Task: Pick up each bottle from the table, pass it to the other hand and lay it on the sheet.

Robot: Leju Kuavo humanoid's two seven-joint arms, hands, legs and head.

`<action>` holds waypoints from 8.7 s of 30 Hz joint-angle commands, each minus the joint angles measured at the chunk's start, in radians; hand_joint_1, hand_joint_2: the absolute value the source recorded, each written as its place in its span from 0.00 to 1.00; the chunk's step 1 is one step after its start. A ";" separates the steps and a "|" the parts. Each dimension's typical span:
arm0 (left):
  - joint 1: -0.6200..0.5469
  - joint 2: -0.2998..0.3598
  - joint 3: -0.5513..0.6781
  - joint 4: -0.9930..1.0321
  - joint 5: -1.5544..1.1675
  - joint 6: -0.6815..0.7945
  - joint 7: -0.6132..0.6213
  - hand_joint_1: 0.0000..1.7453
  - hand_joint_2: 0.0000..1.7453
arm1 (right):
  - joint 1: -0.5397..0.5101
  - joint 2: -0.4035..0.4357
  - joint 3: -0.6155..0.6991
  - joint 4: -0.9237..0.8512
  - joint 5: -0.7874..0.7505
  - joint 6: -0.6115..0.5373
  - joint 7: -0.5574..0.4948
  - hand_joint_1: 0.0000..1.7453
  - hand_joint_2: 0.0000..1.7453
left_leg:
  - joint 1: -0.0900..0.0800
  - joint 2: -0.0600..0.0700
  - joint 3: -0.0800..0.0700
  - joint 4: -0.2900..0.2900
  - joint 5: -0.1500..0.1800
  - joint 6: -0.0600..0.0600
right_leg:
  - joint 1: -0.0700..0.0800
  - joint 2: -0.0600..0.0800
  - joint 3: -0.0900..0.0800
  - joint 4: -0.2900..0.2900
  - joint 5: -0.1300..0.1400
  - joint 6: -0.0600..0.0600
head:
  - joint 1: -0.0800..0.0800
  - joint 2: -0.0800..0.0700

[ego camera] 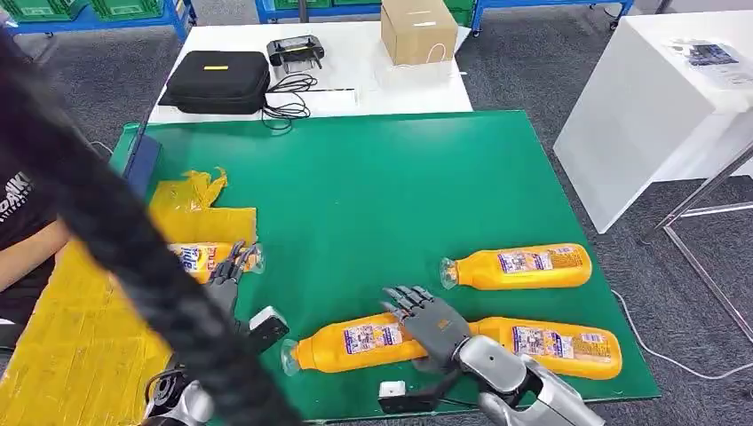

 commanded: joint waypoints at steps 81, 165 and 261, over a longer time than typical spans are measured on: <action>0.039 -0.052 -0.046 -0.260 1.211 -0.620 0.015 0.00 1.00 | 0.008 0.466 -0.079 0.287 -0.461 -0.256 -0.364 1.00 1.00 | 0.002 0.004 -0.002 -0.001 0.001 -0.001 | 0.002 0.001 -0.002 -0.002 0.002 -0.001 | 0.000 0.000; -0.204 0.299 -0.298 0.401 -0.533 -0.268 0.291 1.00 1.00 | 0.086 0.436 -0.375 -0.091 -0.565 -0.274 -0.414 0.00 1.00 | 0.000 -0.002 0.002 -0.002 0.004 -0.001 | 0.000 -0.003 0.002 -0.001 0.003 -0.003 | 0.000 0.000; 0.112 -0.047 0.045 -0.388 0.533 -0.058 -0.256 0.00 1.00 | -0.144 -0.185 -0.390 0.451 -0.151 0.044 -0.139 0.00 1.00 | 0.001 0.000 -0.007 -0.003 0.007 -0.001 | 0.001 -0.002 -0.006 -0.003 0.009 -0.003 | 0.000 0.000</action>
